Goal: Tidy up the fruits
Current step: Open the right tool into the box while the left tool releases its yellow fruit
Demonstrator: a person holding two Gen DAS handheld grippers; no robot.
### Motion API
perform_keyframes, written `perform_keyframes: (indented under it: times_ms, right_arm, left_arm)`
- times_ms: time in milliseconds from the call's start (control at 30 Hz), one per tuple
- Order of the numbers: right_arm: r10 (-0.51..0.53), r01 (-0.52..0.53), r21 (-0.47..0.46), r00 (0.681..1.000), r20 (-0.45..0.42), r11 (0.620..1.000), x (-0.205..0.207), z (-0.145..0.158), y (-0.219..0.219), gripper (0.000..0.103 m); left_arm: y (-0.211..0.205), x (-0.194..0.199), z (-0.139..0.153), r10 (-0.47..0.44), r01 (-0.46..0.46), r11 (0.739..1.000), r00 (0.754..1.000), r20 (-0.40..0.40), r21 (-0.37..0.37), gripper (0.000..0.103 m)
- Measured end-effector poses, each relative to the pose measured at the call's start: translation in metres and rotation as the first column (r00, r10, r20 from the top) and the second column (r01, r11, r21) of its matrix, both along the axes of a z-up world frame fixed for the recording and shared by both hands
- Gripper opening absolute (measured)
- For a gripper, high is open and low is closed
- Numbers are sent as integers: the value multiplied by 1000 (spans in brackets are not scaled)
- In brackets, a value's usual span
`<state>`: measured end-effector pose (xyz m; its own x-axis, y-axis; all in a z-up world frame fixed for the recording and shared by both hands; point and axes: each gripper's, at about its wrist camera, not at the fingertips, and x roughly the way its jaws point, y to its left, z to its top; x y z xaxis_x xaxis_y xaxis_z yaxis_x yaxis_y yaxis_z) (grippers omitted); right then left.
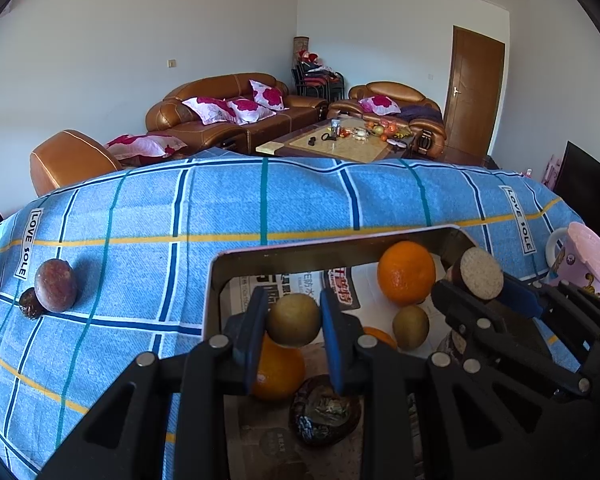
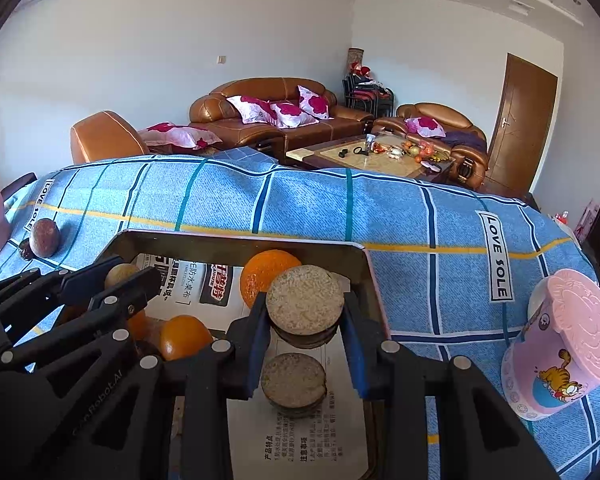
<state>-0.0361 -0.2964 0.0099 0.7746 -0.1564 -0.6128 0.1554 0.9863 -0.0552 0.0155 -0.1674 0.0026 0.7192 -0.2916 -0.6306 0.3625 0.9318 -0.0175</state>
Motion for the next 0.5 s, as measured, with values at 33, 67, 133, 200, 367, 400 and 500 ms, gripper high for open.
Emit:
perform_keyframes:
  times_ms: [33,67,133,200,367,400,500]
  right_arm:
    - [12,-12,9,1000,-1,1000,0,0,0,37]
    - [17,-17,10,1000,1,1000,0,0,0,37]
    - [28,-28,9,1000,13,1000,-1,1,2,37]
    - [38,-38,13,999,22,999,-2,2,2,38]
    - [36,-37,17,997,66,999,-11,5,3,44]
    - [33,-35,21,997,75,999,-12,6,2,46]
    - [1,-5,30,992,129,1000,-22,11,0,53]
  left_arm:
    - [0,0,0,2,-2,1000,1000,-2,-1,28]
    - [0,1,0,3,-3,1000,1000,-3,-3,28]
    - [1,2,0,5,-5,1000,1000,-6,-5,28]
    - [1,2,-1,5,-5,1000,1000,-9,-3,28]
    - [1,3,-1,8,-9,1000,1000,-10,-5,28]
    - [2,3,-1,8,-8,1000,1000,-9,-4,28]
    - [0,0,0,4,-4,1000,1000,2,2,28]
